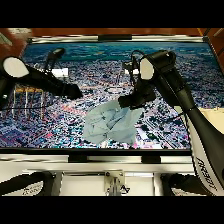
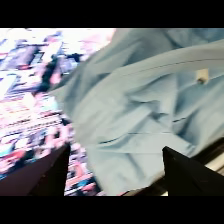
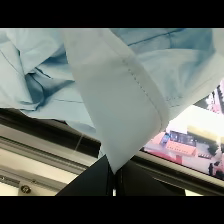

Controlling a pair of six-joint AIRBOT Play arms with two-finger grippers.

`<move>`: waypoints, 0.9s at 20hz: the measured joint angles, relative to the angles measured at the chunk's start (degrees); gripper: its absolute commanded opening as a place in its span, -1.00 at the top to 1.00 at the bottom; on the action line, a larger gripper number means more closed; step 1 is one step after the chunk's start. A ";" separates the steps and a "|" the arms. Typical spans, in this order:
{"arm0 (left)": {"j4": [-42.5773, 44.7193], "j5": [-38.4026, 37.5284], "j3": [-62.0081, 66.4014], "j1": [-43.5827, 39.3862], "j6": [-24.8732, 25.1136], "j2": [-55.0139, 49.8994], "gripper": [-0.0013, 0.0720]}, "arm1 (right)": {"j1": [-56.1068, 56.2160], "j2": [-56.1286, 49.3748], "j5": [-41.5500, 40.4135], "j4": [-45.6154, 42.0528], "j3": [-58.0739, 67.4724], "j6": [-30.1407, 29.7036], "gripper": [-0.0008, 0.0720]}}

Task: Fold the shirts.

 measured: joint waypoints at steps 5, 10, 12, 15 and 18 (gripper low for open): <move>7.06 -3.93 2.64 11.23 0.09 4.55 -0.92 | 0.00 -0.02 -0.57 0.59 0.00 0.00 0.78; 9.79 -3.54 2.75 22.73 0.17 8.04 -0.74 | 0.00 -0.02 -0.66 1.22 0.00 -0.02 0.78; 10.16 -2.54 1.25 25.97 0.20 8.20 -0.52 | 0.00 -0.02 -0.66 1.42 0.00 0.00 0.78; 10.60 -1.20 -3.28 28.28 1.57 8.13 -0.48 | 0.00 -0.02 -0.52 1.60 0.00 0.46 0.78; 13.46 1.27 -10.75 28.09 2.75 8.11 -0.43 | 0.00 -0.02 0.31 1.62 -0.02 0.90 0.78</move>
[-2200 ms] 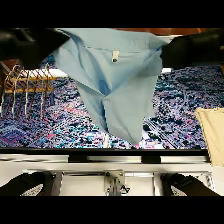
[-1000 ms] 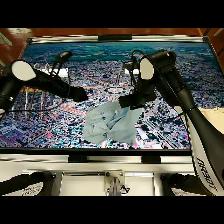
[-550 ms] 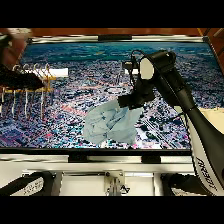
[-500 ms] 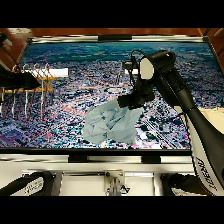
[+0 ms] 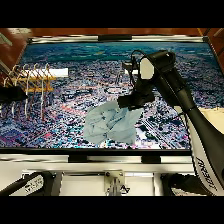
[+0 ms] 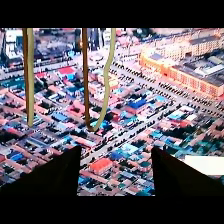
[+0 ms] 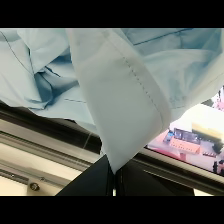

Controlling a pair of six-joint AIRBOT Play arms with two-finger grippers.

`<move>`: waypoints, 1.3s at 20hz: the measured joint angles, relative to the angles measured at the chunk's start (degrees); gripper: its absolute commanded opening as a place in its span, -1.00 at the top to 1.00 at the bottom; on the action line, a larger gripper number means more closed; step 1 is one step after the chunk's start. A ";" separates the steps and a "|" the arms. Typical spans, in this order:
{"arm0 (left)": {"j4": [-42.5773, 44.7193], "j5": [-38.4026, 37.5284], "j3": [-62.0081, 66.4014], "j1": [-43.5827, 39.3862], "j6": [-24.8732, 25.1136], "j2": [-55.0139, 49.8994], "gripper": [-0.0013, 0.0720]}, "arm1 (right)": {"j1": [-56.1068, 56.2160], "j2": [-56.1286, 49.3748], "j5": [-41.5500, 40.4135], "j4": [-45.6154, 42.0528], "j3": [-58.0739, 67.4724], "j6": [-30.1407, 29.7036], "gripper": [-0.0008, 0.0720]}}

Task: Fold the shirts.

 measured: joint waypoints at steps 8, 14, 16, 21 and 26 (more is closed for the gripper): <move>5.64 15.08 -17.49 -5.75 -1.55 -0.09 -0.57 | 0.00 -0.04 1.27 -0.17 0.00 3.96 0.78; 13.14 18.71 -20.31 -6.64 -6.75 -1.90 -0.57 | 0.00 -0.04 1.44 -0.20 0.00 6.62 0.78; 14.08 19.19 -20.50 -6.71 -7.02 -3.54 -0.52 | 0.00 -0.04 1.46 -0.20 0.00 7.30 0.78; 14.95 20.39 -20.72 -6.82 -7.30 -8.57 -0.34 | 0.00 -0.04 1.46 -0.20 0.00 8.33 0.78; 15.23 22.27 -20.74 -6.82 -7.32 -12.50 -0.14 | 0.00 -0.04 1.44 -0.17 0.00 8.90 0.78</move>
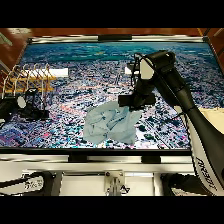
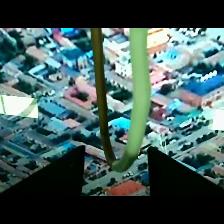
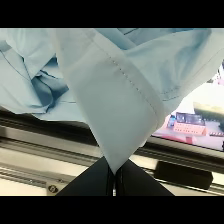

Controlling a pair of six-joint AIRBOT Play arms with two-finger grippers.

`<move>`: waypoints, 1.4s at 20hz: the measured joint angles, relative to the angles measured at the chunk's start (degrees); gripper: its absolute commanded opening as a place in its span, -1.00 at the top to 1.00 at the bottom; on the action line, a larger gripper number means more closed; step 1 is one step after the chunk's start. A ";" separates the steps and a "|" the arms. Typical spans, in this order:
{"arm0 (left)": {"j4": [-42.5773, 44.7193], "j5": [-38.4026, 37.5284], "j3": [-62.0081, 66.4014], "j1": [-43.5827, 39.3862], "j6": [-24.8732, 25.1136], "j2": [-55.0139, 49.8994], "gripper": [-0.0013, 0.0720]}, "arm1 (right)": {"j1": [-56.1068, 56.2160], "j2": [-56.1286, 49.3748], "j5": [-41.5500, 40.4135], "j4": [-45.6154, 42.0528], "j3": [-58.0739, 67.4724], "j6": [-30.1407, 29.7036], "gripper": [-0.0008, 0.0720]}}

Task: Fold the shirts.

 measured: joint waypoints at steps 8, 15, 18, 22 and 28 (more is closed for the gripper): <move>0.04 3.93 0.02 0.00 -0.74 -2.80 0.10 | 0.00 0.00 0.00 0.33 0.00 0.11 0.78; 0.04 5.44 0.04 0.00 -0.85 -3.74 0.47 | 0.00 0.00 0.00 0.61 0.00 0.17 0.78; 0.07 5.95 0.04 0.04 -1.07 -3.80 0.82 | 0.00 0.00 0.00 1.38 0.00 0.26 0.78; 0.13 6.12 0.42 0.02 -0.98 -3.85 0.82 | 0.02 0.00 -0.46 2.56 0.00 0.26 0.78; 0.11 4.61 4.50 0.07 -0.81 -3.10 0.82 | 0.04 0.00 -1.90 3.06 0.00 0.09 0.78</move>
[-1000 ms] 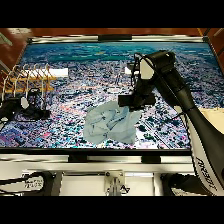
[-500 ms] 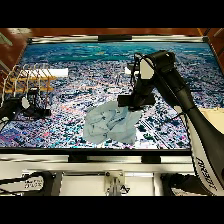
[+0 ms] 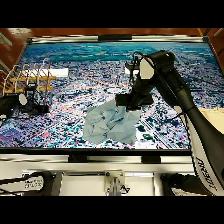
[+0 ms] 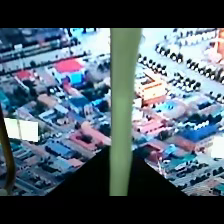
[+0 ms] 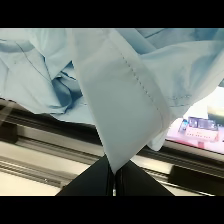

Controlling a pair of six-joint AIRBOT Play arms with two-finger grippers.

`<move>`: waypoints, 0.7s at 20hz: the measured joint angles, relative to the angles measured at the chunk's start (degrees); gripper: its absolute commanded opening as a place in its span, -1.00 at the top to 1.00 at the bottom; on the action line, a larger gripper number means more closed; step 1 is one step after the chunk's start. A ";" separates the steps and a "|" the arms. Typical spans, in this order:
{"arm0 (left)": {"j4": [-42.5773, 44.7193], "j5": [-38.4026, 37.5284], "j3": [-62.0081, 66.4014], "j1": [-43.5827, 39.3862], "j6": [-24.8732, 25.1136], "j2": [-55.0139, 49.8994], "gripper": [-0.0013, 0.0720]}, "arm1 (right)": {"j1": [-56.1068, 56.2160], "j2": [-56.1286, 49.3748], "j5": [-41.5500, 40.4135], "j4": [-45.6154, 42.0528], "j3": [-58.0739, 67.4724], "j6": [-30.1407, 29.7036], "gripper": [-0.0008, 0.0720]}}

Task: Fold the shirts.

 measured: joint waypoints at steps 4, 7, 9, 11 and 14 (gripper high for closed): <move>0.00 -1.81 3.48 0.00 -0.35 2.62 0.82 | 0.00 0.00 -0.09 -0.61 0.02 -1.14 0.78; 0.02 -2.99 5.09 -0.50 -1.64 6.82 0.82 | 0.00 0.00 1.44 -3.80 1.09 -1.99 0.78; -0.33 -3.61 5.60 -2.29 -1.95 10.86 0.82 | -0.09 0.02 3.06 -7.63 3.21 -2.21 0.78; -0.96 -4.72 5.88 -5.51 -1.18 15.45 0.82 | -0.70 0.04 5.07 -11.28 6.51 -2.56 0.78; -3.56 -8.50 6.03 -12.55 1.55 22.10 0.82 | -2.86 0.09 6.56 -14.29 12.00 -3.04 0.78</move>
